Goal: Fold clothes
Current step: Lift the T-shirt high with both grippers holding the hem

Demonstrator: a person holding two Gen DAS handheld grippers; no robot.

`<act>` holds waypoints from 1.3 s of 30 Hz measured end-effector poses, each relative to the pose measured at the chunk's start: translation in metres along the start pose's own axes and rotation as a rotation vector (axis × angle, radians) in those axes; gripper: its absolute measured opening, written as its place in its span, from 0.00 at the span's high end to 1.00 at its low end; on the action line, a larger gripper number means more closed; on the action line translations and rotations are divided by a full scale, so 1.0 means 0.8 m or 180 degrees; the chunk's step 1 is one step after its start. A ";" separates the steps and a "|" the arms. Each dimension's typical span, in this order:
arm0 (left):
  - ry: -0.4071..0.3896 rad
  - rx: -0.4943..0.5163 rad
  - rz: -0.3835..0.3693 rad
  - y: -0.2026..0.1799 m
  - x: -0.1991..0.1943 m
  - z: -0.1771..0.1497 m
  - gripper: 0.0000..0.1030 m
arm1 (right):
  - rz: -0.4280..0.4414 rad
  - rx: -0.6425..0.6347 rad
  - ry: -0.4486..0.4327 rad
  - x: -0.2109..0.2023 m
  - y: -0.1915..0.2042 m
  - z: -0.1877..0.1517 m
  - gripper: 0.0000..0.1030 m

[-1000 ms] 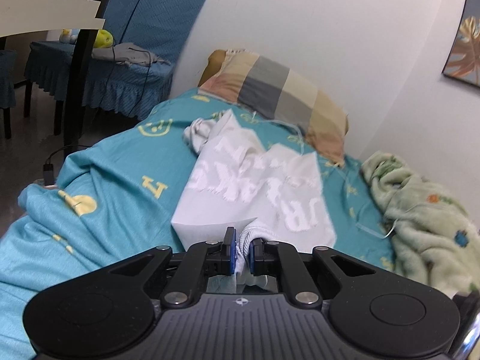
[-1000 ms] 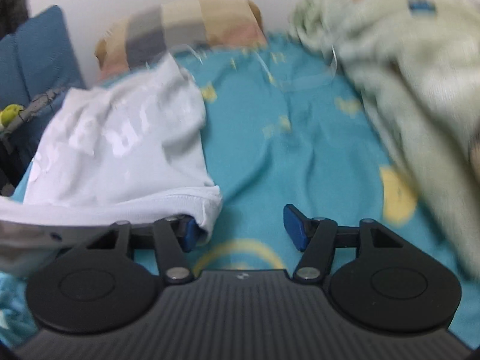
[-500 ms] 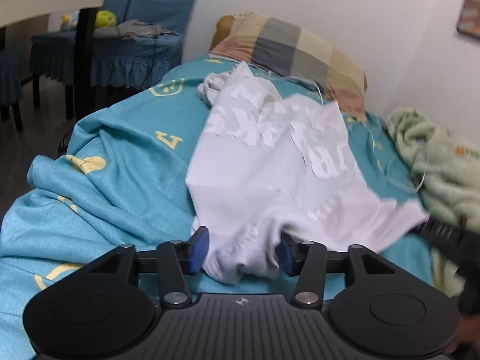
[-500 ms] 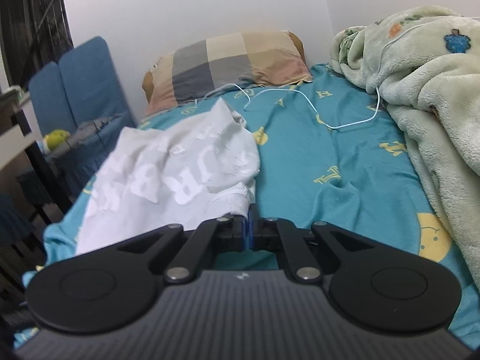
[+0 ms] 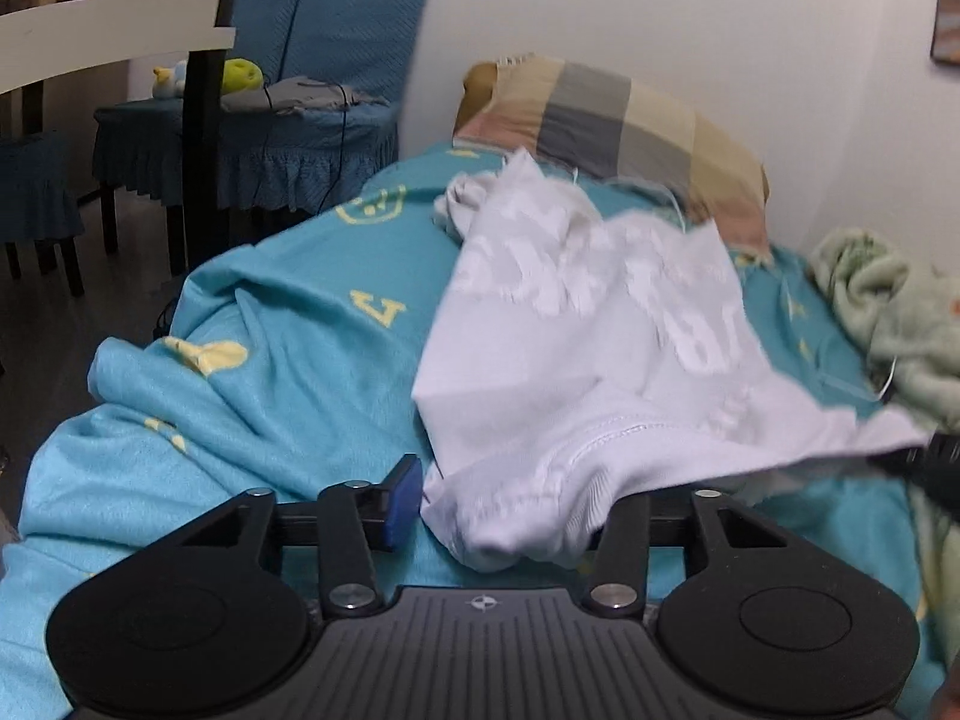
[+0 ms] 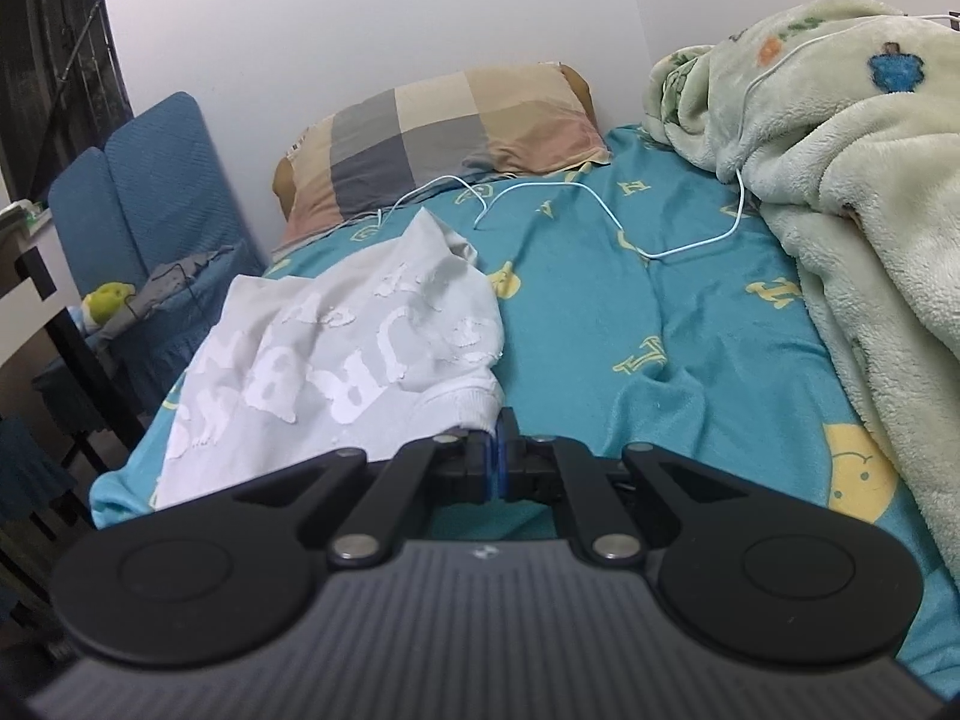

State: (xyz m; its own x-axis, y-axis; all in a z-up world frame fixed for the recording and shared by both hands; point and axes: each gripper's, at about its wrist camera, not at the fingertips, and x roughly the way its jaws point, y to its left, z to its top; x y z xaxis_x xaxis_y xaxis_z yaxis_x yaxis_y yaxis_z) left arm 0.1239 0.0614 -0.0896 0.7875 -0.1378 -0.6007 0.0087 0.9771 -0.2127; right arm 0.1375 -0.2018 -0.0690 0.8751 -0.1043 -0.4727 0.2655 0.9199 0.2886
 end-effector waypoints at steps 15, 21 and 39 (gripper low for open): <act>-0.0262 -0.0200 -0.0101 -0.009 -0.047 0.015 0.88 | 0.0206 0.0049 -0.0184 -0.038 -0.002 0.014 0.96; -0.0567 -0.0279 -0.0175 -0.004 -0.108 0.041 0.89 | 0.0402 -0.0024 -0.0532 -0.096 0.014 0.044 0.96; -0.1399 -0.0239 -0.0847 -0.026 -0.419 0.098 0.90 | 0.0795 0.0005 -0.1364 -0.374 0.022 0.119 0.96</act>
State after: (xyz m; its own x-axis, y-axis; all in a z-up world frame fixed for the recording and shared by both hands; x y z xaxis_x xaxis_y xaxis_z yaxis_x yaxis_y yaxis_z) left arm -0.0921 0.1000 0.1765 0.9486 -0.2831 -0.1414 0.2125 0.9009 -0.3784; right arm -0.0808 -0.1908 0.1568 0.9996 -0.0272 -0.0040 0.0268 0.9360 0.3510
